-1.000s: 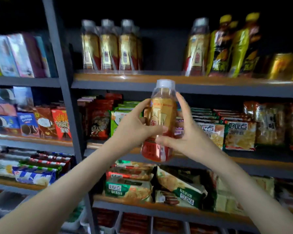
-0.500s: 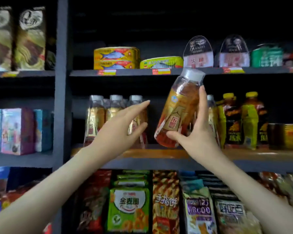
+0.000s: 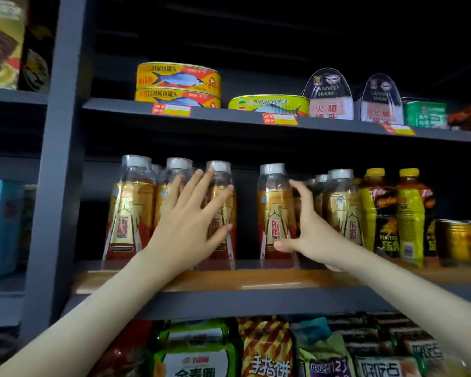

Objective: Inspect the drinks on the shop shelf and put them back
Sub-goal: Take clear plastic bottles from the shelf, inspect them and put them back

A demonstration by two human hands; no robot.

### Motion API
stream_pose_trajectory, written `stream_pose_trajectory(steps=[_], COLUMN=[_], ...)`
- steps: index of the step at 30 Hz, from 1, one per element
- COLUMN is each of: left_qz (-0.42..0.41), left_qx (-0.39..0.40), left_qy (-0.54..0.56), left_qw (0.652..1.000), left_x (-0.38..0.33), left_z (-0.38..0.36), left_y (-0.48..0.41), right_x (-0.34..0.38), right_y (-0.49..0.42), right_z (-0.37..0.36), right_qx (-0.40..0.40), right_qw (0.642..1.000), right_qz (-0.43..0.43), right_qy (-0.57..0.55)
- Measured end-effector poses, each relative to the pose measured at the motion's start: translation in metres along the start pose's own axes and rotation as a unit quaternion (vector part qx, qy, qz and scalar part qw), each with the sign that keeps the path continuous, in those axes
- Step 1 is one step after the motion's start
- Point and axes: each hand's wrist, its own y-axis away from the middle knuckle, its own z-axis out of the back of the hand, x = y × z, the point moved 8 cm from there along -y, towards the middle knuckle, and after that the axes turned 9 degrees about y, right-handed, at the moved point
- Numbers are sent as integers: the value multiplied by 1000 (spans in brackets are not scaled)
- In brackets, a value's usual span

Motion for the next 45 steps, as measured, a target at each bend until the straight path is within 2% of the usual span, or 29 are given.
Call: stream_pose_trajectory(steps=[4,7,13,16,22,27,30,33,39,45], left_qz=[3,-4,-8,-10,-12,-18,-74,-144,-113,-105], left_qx=[-9,-13,-16,-20,-20,-36,-37,-25,-17,-29], left_qy=[1,-2,0,1,-1,-15,-71,-132,-118,-96], left_qw=[1000,1000,1000,1000,1000,999,994,980,986,989], left_x=[-1,-1,0,0,1,-2,-12,-25,-13,-12], left_z=[0,-1,-1,0,-2,0,4,4,-6,-9], left_y=[0,-1,0,0,1,1,-2,-8,-6,-3], right_x=[-12,-19,-8,-7,-16,-14,-17,-24,-50,-65], right_y=[-16,-20,-28,-39,-46,-58,-71,-88,-114,-121], right_z=[-9,-11,-18,-23,-24,-33,-41,-46,-59,-68], right_qx=[88,107,83,99,82,30,6,22,69,90], right_qw=[995,989,991,990,993,984,970,958,941,916], right_qz=[-50,-72,-9,-27,-12,-24,-46,-79,-121,-107], right_qy=[14,75,104,96,87,172,238,273,307,375])
